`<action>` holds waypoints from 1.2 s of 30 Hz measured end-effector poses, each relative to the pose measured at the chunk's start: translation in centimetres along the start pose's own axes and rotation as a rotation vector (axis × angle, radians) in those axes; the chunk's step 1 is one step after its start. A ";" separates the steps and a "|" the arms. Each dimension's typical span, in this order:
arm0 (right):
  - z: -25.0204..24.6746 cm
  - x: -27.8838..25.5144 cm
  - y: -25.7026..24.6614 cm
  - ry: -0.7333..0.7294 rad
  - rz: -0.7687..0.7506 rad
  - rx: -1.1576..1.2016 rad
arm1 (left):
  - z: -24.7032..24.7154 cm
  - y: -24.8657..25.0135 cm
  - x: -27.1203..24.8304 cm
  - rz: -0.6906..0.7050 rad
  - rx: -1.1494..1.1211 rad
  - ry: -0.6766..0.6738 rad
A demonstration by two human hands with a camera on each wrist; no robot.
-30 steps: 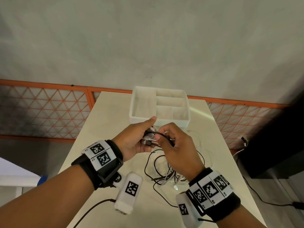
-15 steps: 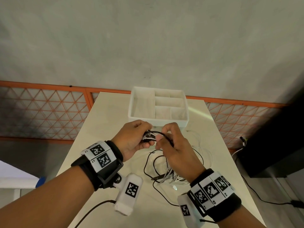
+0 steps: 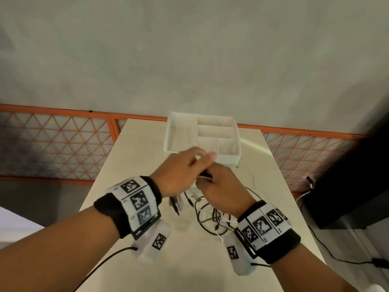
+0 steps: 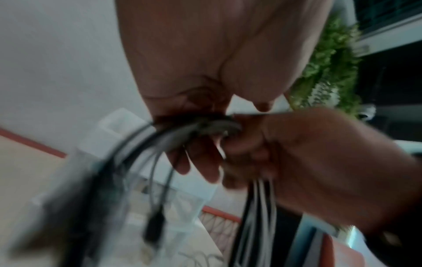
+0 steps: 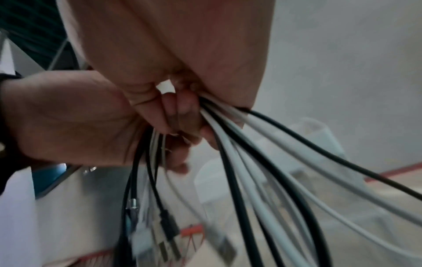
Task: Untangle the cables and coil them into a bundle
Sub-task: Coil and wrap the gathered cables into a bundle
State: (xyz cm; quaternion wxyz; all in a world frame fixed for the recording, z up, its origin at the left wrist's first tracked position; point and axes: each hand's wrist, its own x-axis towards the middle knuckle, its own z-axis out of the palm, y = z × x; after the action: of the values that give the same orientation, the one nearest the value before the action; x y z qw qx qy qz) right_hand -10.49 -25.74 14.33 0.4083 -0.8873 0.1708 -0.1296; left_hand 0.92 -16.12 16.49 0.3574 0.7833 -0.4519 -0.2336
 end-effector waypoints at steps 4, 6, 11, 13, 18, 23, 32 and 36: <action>-2.5 0.4 -0.1 0.215 -0.055 0.155 | -0.7 2.1 0.6 -0.018 0.033 0.105; -3.1 -0.1 2.1 0.215 -0.003 0.044 | -2.3 2.2 1.1 -0.062 -0.161 0.207; -0.5 -1.5 11.8 0.125 0.361 -0.353 | -5.6 2.9 1.8 -0.120 -0.731 0.362; 0.0 -2.7 15.0 0.068 0.600 -0.393 | -7.2 3.3 2.0 -0.109 -0.862 0.412; -2.6 -2.1 15.2 0.406 0.817 0.114 | -8.9 3.2 2.3 -0.149 -0.803 0.428; -7.9 -0.2 10.4 0.858 0.329 0.573 | -6.7 1.2 2.7 -0.244 -0.678 0.486; -7.5 -1.8 13.0 0.915 0.051 -0.372 | -7.3 0.2 2.3 -0.274 -0.879 0.604; -4.4 -4.8 19.0 0.367 0.740 -0.487 | -9.5 1.1 1.9 -0.194 -0.998 0.687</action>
State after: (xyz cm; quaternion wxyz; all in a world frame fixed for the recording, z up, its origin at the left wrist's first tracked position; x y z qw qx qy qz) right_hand -20.19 -38.34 2.10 0.1704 -0.7992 0.5700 -0.0862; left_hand 7.82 -14.86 23.25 0.7833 0.5896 -0.0738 -0.1826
